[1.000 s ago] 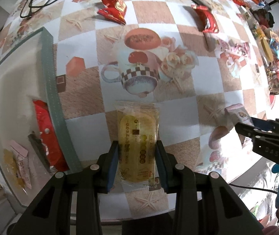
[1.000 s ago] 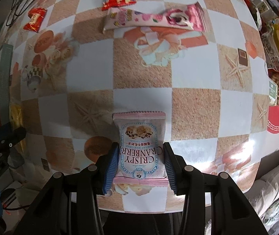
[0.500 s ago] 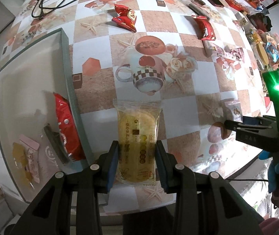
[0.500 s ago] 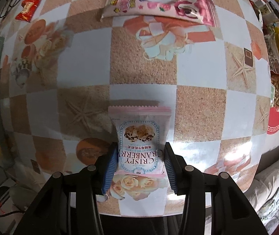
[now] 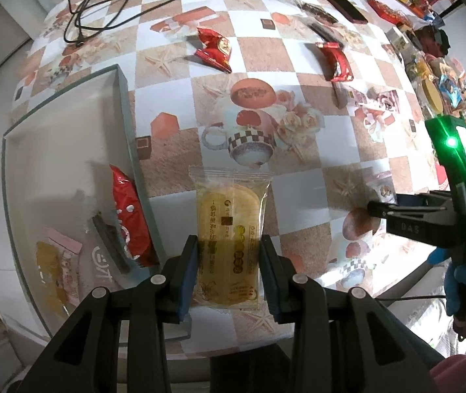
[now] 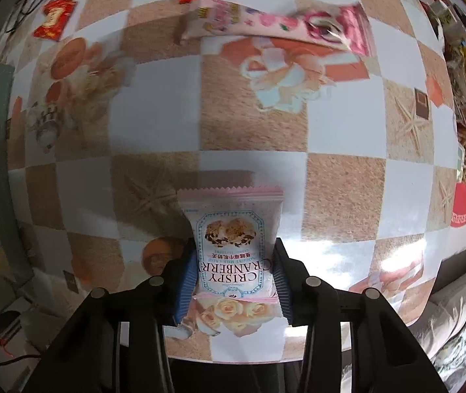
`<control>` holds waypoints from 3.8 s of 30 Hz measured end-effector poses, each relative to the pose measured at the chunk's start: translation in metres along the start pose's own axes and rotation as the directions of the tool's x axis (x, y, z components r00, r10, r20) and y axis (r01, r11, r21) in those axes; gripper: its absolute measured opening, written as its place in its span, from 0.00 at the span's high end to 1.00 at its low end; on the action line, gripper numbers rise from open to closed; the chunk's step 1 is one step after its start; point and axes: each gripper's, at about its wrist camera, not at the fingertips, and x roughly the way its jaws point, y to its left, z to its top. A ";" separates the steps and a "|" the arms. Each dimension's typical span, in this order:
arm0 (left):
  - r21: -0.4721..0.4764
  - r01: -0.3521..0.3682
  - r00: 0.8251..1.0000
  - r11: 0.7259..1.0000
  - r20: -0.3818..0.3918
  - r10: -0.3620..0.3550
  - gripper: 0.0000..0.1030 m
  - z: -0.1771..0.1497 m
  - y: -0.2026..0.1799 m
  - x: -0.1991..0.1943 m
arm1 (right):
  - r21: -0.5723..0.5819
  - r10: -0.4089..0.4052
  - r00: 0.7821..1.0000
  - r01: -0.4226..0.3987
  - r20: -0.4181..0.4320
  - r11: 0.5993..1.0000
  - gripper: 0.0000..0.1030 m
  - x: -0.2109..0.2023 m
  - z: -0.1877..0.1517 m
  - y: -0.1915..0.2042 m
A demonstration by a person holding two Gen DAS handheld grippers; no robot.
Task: Organize snacks
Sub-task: 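Lift both held packets and carry them over the white tray, then open left tool releasing the cake packet while right tool releases the Crispy Cranberry packet, then move both open tools back over the snack pile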
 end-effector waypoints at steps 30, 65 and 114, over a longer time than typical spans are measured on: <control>-0.249 -0.004 0.994 0.969 0.101 0.030 0.62 -0.017 0.113 -0.035 | -0.320 0.137 0.978 -0.080 0.157 0.944 0.57 -0.100 0.057 0.187; -0.352 -0.061 0.998 0.934 -0.005 0.063 0.62 -0.025 0.190 0.000 | -0.449 0.135 0.990 -0.101 0.045 0.888 0.57 -0.068 0.095 0.320; -0.048 -0.005 1.000 0.999 -0.010 0.005 0.23 0.058 0.047 -0.009 | 0.034 0.091 0.995 -0.089 -0.035 0.995 0.00 -0.031 0.086 0.070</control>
